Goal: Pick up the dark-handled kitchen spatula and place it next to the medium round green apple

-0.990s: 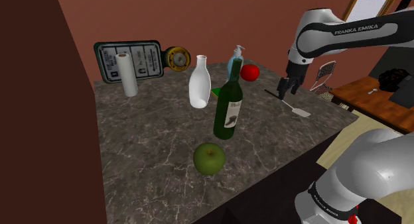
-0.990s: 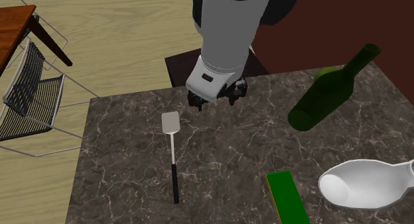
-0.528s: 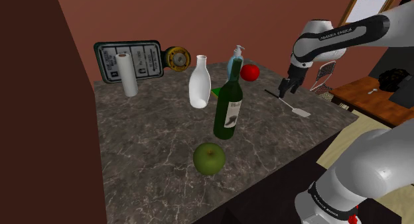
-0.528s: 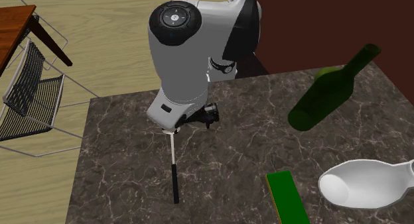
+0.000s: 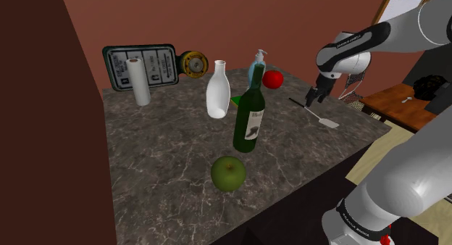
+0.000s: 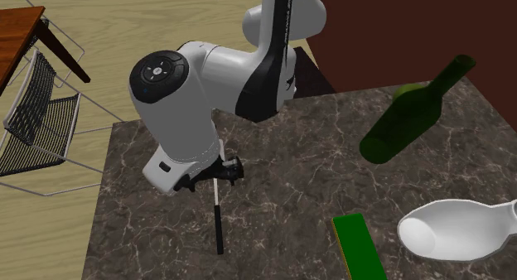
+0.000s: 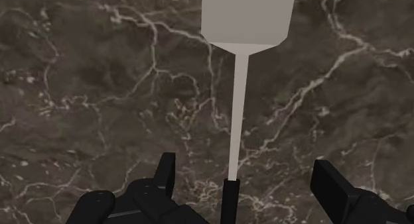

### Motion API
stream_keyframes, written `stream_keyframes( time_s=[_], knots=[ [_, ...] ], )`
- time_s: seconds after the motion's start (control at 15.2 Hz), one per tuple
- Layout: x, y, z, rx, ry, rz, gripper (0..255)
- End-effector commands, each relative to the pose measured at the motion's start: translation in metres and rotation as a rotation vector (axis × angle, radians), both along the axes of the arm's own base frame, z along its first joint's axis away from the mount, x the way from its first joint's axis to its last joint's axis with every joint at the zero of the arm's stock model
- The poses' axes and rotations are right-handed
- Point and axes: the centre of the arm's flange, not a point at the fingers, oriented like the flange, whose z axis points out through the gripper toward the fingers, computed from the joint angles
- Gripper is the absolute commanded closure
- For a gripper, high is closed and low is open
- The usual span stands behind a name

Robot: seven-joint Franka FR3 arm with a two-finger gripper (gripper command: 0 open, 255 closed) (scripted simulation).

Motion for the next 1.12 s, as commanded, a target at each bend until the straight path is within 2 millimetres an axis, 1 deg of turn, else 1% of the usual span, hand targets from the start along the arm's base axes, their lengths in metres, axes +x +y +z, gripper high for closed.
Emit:
stream_keyframes(
  time_s=[0.0, 0.33, 0.79, 0.86, 1.06],
  knots=[
    [0.000, -0.001, -0.010, -0.001, -0.003, -0.001, 0],
    [0.002, -0.001, -0.034, -0.001, -0.003, -0.001, 0],
    [0.002, -0.001, -0.034, -0.001, -0.003, -0.001, 0],
    [0.002, -0.001, -0.034, -0.001, -0.003, -0.001, 255],
    [0.002, -0.001, -0.034, -0.001, -0.003, -0.001, 255]
  ],
)
